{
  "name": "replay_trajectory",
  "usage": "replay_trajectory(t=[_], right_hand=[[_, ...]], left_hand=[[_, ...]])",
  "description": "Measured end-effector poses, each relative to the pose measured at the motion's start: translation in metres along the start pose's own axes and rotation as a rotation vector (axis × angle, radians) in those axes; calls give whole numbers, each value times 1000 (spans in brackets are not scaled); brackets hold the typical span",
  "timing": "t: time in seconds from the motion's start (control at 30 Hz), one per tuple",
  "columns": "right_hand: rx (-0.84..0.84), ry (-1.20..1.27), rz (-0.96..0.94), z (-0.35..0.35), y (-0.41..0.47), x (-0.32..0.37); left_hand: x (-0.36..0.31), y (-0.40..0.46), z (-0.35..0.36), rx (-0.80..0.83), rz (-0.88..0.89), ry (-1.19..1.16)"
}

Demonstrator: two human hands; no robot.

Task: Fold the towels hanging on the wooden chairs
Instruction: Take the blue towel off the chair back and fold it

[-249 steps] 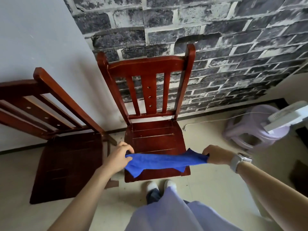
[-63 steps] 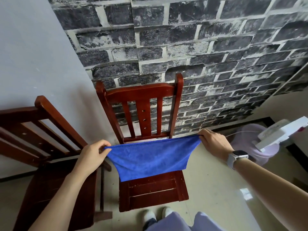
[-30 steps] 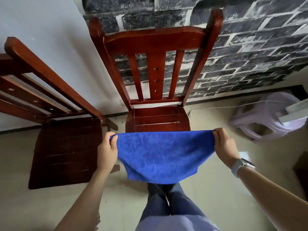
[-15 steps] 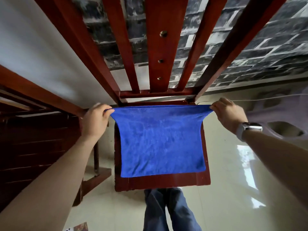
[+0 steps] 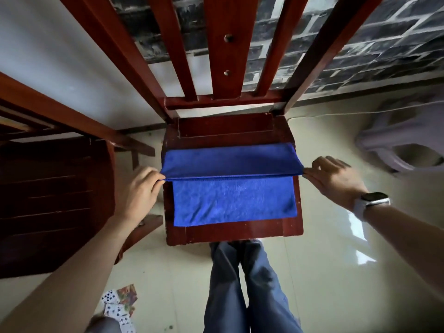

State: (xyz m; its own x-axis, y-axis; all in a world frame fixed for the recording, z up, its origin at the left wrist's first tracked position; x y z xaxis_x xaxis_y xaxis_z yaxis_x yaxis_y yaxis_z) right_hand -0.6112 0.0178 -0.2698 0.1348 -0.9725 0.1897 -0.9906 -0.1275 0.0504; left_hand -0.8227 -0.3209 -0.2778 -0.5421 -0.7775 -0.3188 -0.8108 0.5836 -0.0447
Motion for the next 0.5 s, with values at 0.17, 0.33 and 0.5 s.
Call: replay_trajectory(t=[0.17, 0.33, 0.5], right_hand=[[40, -2, 37, 32, -37, 27], [7, 30, 108, 45, -65, 38], [47, 33, 153, 58, -74, 46]], left_hand=[[4, -53, 34, 57, 37, 74], [11, -90, 53, 78, 38, 112], [10, -102, 68, 116, 6, 159]])
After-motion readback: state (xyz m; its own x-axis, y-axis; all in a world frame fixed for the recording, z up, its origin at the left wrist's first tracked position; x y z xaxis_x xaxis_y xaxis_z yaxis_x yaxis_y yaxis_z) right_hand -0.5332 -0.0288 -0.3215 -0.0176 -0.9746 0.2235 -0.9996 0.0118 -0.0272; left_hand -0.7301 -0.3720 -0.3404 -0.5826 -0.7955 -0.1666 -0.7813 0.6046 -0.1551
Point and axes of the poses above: each hand's wrist, its own y-axis towards the middle knuckle, its own z-axis out of the palm, x = y × z, the point moved 4 cm from there along y, towards the middle knuckle, and after that the axes turned 15 degrees about -z, right-handed, at the moved point
